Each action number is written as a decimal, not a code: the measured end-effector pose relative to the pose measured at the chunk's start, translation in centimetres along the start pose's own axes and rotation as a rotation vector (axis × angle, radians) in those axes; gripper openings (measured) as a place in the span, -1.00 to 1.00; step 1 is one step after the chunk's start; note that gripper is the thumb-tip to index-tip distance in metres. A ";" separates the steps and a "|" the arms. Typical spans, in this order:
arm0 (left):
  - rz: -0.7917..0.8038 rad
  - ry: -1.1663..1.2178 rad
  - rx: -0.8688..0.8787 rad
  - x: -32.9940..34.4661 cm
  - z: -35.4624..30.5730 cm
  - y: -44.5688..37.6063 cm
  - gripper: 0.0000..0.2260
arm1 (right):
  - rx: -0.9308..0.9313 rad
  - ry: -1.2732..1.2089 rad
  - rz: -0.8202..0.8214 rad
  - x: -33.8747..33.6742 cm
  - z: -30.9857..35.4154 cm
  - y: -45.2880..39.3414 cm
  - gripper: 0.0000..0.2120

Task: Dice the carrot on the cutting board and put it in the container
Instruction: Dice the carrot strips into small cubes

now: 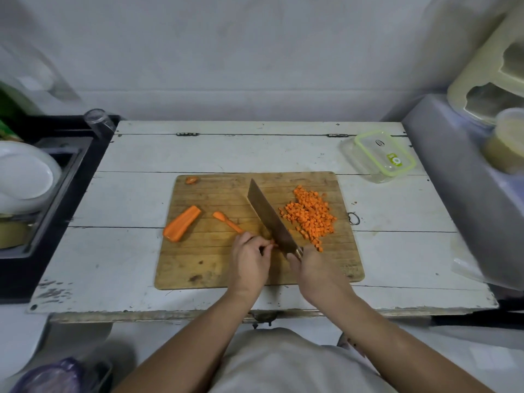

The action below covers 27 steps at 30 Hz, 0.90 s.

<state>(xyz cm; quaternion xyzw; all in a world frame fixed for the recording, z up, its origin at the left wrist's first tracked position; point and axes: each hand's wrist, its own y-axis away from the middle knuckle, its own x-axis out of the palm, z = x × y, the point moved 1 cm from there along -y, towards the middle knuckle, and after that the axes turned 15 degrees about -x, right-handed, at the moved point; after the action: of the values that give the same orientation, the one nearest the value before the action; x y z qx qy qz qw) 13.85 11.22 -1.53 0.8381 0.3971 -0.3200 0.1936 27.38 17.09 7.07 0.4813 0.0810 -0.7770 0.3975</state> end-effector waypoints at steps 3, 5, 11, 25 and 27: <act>-0.004 0.006 -0.004 -0.2 0.3 0.0 -0.98 | 0.009 -0.048 -0.047 0.0 -1.0 1.1 -0.70; -0.011 0.007 -0.004 -0.2 0.3 -0.1 -0.96 | 0.017 -0.078 -0.080 -0.2 -1.5 2.5 -0.72; 0.001 -0.011 -0.014 -0.2 0.3 -0.1 -0.93 | -0.009 -0.033 -0.038 -0.5 -1.1 3.9 -0.74; -0.100 -0.077 -0.004 -0.6 0.3 -0.1 -0.96 | -0.035 -0.066 -0.083 -0.1 -1.5 1.6 -0.71; -0.094 -0.086 -0.023 -0.4 0.3 -0.1 -0.95 | -0.046 -0.050 -0.081 -0.1 -1.9 2.9 -0.74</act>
<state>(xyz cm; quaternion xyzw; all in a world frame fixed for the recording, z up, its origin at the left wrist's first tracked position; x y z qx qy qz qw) 13.42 10.90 -1.52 0.8018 0.4309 -0.3598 0.2049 30.67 16.18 6.93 0.4487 0.1084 -0.8022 0.3788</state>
